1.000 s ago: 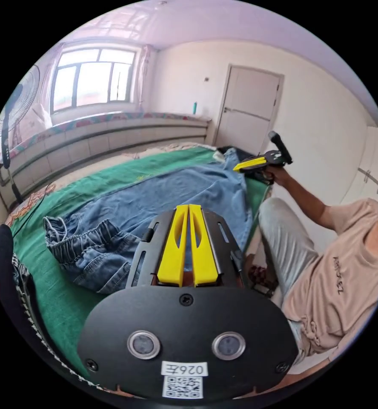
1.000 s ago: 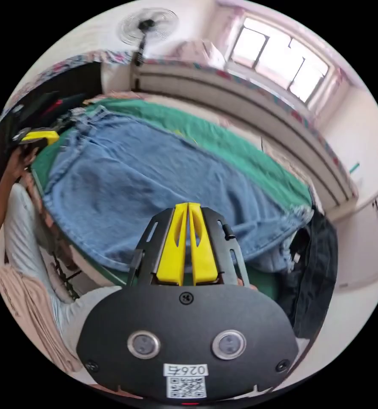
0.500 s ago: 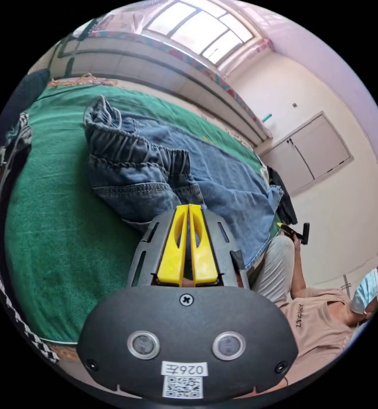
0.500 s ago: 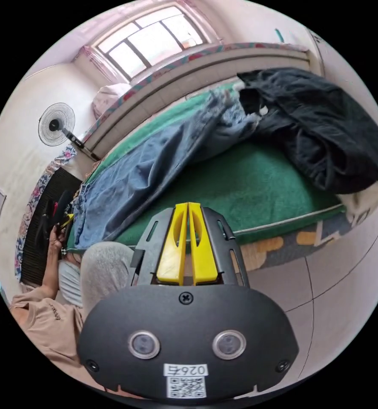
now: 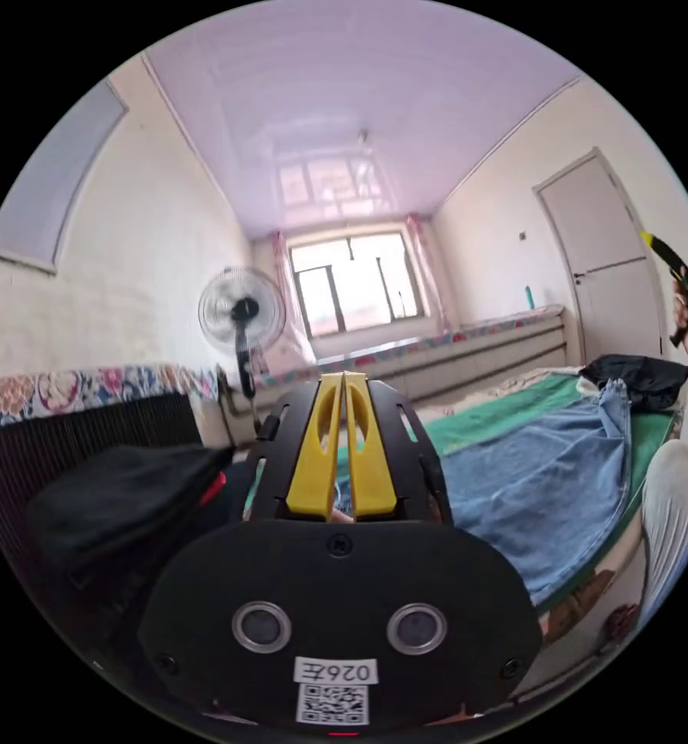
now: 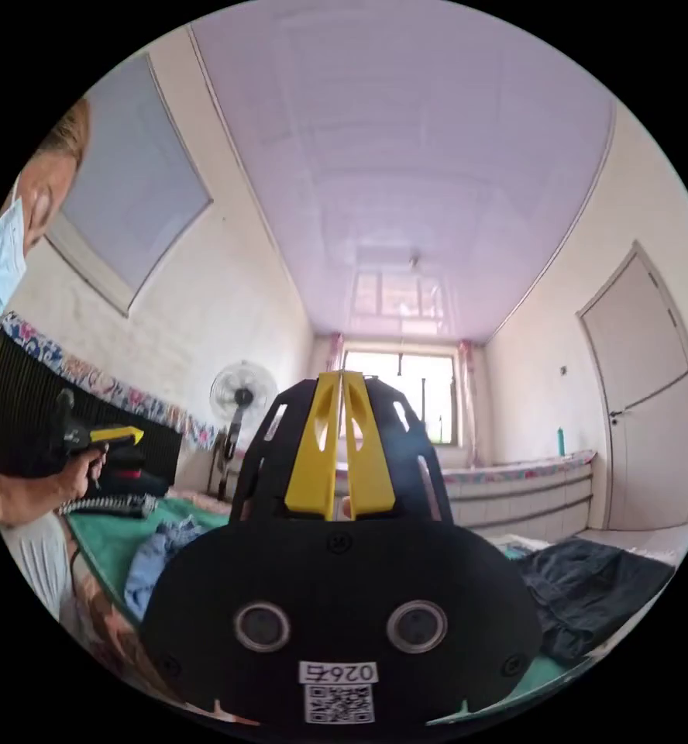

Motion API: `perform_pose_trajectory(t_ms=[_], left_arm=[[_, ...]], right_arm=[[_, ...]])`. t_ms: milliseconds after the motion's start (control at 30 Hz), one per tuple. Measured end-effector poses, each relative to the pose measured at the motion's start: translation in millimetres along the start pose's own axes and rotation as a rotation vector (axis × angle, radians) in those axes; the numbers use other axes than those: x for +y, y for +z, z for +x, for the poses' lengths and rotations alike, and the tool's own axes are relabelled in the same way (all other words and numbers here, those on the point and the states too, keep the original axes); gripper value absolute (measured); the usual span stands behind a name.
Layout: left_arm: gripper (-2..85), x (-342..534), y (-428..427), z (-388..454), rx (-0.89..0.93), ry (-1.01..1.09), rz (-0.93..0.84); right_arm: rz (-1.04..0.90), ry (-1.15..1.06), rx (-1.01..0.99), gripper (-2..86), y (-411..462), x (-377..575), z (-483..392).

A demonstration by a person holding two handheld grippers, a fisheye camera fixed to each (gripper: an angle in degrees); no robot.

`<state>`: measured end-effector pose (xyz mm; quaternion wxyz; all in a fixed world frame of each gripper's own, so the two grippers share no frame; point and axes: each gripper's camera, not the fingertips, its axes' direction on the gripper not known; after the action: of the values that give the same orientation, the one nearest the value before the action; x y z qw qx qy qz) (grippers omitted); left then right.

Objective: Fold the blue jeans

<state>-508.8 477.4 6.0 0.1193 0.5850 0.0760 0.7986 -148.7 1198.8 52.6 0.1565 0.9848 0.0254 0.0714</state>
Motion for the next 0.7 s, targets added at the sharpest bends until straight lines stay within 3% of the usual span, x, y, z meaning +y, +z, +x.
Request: perform_pose_trajectory(t_ms=[100,167,300,467,700], left_arm=[[6.0,-21.3,3.0,-7.5,0.138,-0.001,0.069],[4.9,-28.3,25.2,-15.2,0.170,0.026,-0.005],[0.6,-7.5,112.7,-56.4,0.136,-0.061,-0.335],[7.4,64.4,209.3,-109.5,0.138,-0.238,-0.601],[21.0,173.7,358.3,-130.6,0.183,-0.328,-0.986]], right_arm=[[0.091,-0.030,0.015,-1.2,26.2,-11.5,-37.6],[-0.069,-0.039,-0.075,-1.1,93.3,0.8,-38.9],[-0.361,0.010,-0.037,-1.1,218.5,79.2,1.4],[-0.828,0.004,0.151,-1.3,398.7,271.0,116.0],[-1.212,0.016,0.450,-1.3,547.7,522.6,317.2]])
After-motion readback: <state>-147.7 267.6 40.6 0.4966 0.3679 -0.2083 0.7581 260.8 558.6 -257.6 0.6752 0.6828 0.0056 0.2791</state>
